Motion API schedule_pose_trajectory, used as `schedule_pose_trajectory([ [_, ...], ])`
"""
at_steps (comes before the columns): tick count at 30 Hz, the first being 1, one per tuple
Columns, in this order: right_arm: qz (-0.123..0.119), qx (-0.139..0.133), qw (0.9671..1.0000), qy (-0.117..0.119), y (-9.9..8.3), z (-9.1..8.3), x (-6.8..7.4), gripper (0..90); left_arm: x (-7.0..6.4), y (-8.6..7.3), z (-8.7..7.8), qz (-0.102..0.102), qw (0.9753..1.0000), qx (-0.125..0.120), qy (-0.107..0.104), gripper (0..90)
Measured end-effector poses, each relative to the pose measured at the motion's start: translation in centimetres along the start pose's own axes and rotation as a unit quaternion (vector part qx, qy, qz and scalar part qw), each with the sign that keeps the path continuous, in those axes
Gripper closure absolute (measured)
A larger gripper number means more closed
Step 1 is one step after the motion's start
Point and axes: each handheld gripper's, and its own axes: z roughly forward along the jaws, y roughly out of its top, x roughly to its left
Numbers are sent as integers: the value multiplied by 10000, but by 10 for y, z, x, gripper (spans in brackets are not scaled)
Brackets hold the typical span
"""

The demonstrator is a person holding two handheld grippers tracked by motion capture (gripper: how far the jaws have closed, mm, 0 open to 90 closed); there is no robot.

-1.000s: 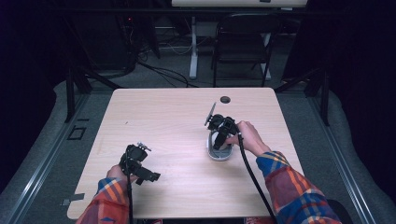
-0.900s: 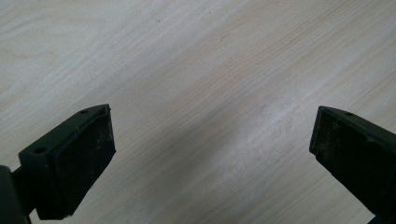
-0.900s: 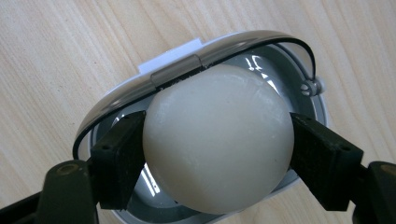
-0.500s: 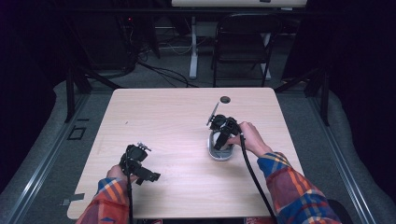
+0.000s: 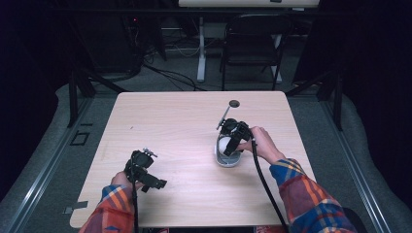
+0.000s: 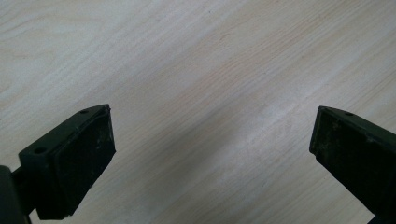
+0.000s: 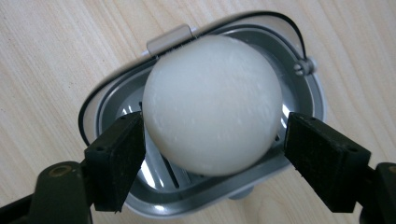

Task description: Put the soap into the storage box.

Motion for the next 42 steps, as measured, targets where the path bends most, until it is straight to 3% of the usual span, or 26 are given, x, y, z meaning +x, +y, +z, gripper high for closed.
schedule_pose_trajectory([
  [7,89,-221,9997,-35,-6,-12,1,186,0,0,0,-1,10000,-3,6,1],
  [14,19,-334,9994,-66,-15,-28,-1,145,0,0,0,-2,10000,-3,3,1],
  [21,148,-556,9983,-90,-29,-44,-2,94,0,0,0,-3,10000,-4,5,1],
  [30,194,-465,9982,-323,-52,-64,-5,42,0,0,-1,5,10000,0,10,1],
  [42,496,-548,9961,-478,-91,-76,-10,5,0,0,-1,2,10000,0,7,1],
])
